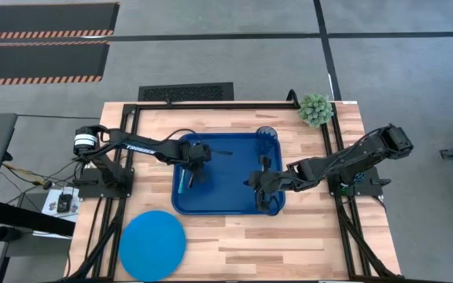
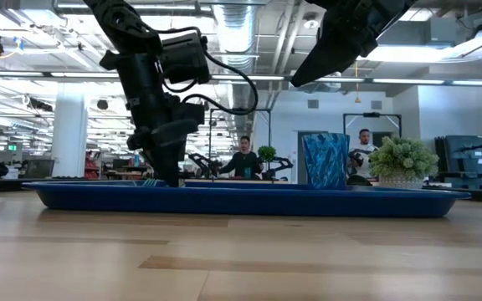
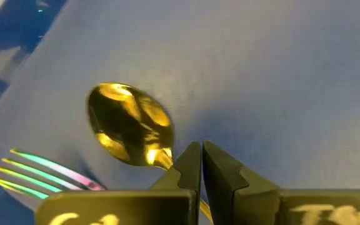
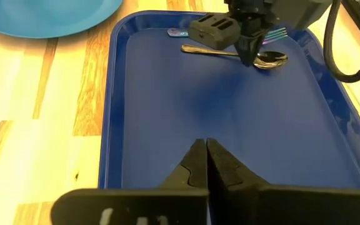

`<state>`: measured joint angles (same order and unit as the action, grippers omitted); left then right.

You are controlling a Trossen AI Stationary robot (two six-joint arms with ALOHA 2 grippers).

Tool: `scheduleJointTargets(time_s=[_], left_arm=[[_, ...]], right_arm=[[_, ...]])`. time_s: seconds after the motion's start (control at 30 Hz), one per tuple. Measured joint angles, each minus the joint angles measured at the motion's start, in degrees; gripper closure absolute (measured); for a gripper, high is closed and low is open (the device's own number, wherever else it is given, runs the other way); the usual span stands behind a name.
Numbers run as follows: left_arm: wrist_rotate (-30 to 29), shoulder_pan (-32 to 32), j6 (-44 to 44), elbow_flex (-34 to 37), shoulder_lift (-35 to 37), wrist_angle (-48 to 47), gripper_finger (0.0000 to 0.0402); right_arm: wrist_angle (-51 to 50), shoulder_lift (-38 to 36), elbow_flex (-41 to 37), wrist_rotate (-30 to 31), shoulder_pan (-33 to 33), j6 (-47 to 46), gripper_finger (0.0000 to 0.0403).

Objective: Pick and place plate/cup/fork/spoon on tray
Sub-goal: Put the black spoon on the right side of the fork on the blue tray

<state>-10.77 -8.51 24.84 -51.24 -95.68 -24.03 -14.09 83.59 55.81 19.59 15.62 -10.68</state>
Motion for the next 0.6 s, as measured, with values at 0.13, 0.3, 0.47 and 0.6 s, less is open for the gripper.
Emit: scheduleJointTargets(time_s=[0.13, 0.3, 0.47, 0.6], left_arm=[[-0.16, -0.51, 0.88, 0.00, 0.00, 0.01, 0.0401], [0.51, -0.66, 1.35, 0.02, 0.00, 3.16, 0.0401], [0.37, -1.37, 1.69, 0.02, 0.00, 5.93, 0.0401], [0.13, -2.68, 1.09, 0.02, -0.99, 5.63, 0.0401]], right_arm=[[0.00, 0.00, 0.00, 0.00, 0.00, 0.00, 0.0397], [0.00, 0.00, 0.00, 0.00, 0.00, 0.00, 0.0398], [0.04, 0.00, 0.00, -0.01, 0.00, 0.02, 0.0397], [0.08, 0.00, 0.00, 0.00, 0.00, 0.02, 0.0398]])
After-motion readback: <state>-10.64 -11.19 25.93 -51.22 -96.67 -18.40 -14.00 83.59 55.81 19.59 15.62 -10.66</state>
